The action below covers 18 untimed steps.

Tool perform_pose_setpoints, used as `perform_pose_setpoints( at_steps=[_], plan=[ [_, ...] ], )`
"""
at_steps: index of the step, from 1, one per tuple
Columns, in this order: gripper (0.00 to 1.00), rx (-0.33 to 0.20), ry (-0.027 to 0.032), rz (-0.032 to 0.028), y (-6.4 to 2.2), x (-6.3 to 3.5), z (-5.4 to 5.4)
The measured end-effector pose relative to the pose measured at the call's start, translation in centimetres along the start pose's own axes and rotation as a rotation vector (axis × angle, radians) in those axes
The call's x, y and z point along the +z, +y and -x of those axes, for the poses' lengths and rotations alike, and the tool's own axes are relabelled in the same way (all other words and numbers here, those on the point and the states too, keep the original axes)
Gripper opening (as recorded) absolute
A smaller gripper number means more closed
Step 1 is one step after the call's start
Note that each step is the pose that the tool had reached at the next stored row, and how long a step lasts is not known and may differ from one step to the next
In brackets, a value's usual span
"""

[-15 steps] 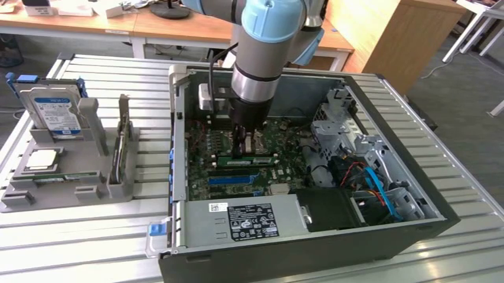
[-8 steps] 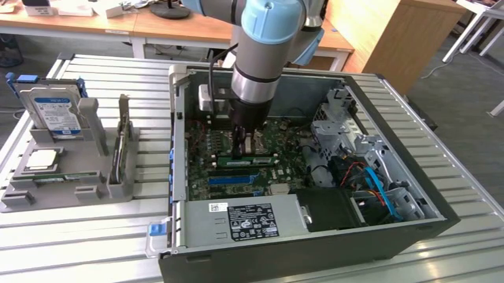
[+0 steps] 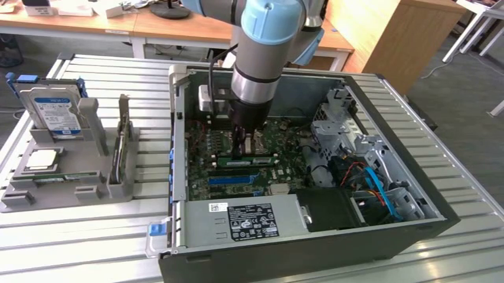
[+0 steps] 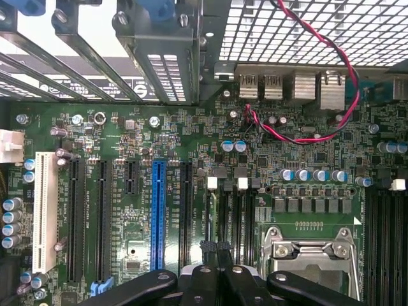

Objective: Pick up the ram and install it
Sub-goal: 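Press down the ram until it locks into place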

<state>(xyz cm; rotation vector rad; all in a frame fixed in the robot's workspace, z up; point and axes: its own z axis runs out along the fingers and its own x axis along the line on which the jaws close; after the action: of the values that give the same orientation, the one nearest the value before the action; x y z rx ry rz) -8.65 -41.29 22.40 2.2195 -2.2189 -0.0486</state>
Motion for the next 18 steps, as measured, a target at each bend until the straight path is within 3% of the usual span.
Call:
perform_pose_setpoints(
  at_steps=[18],
  plan=[
    [0.11, 0.0, 0.0001, -0.0003, 0.0, 0.17, 0.0]
  ],
)
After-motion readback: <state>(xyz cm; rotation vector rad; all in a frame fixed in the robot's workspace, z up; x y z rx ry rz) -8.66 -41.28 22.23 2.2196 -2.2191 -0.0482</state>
